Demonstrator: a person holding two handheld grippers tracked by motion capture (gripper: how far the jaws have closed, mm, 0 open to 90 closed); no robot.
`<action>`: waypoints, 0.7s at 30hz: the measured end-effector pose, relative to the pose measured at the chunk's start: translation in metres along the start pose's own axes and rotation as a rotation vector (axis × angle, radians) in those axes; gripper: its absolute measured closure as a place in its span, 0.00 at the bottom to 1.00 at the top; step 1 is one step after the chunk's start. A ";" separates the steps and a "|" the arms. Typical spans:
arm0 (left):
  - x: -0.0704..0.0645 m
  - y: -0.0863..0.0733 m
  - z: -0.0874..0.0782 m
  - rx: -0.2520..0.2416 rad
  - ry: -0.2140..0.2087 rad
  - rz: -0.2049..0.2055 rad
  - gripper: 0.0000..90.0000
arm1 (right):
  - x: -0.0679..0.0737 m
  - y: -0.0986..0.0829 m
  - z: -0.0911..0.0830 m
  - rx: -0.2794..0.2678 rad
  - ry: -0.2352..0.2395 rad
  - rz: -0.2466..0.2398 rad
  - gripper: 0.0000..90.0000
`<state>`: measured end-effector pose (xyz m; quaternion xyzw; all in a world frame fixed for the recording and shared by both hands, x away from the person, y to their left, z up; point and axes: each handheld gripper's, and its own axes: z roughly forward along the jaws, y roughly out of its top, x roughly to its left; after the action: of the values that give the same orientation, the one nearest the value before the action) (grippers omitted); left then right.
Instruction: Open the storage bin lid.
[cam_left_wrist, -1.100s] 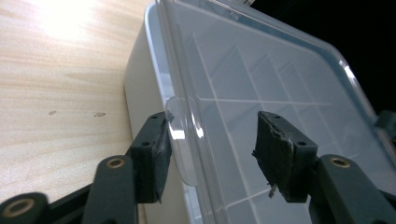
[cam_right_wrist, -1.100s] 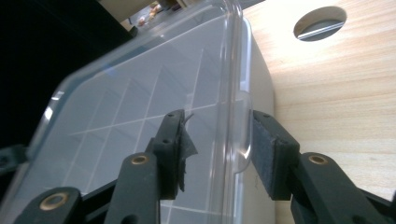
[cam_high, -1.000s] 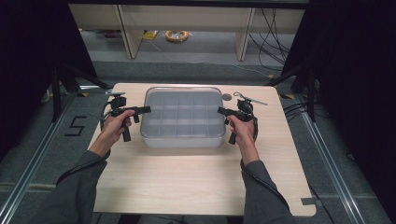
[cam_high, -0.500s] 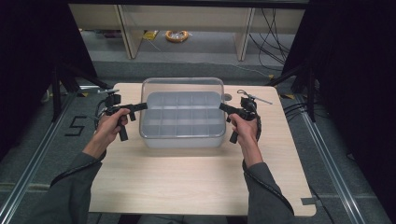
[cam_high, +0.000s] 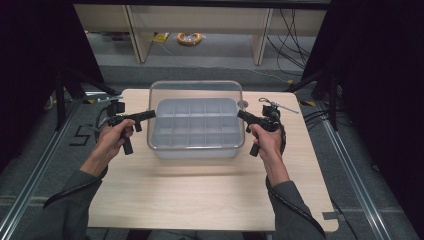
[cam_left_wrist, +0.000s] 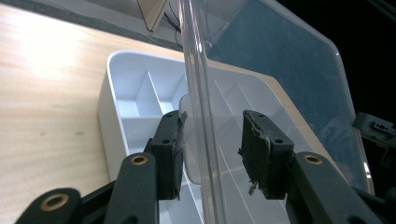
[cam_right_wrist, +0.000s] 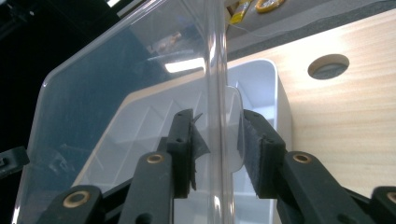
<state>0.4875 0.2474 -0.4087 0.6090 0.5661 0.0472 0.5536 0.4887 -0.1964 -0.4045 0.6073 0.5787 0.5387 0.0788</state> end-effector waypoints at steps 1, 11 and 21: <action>0.001 -0.003 -0.001 -0.002 -0.010 -0.007 0.65 | -0.001 -0.002 -0.002 0.000 -0.002 -0.008 0.74; -0.004 -0.030 -0.019 0.012 -0.037 0.051 0.67 | -0.001 -0.022 -0.026 0.011 0.031 -0.020 0.75; -0.007 -0.049 -0.031 0.049 -0.052 0.104 0.70 | -0.009 -0.044 -0.043 0.005 0.057 -0.041 0.75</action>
<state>0.4332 0.2492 -0.4284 0.6520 0.5201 0.0460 0.5497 0.4313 -0.2123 -0.4239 0.5801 0.5941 0.5526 0.0719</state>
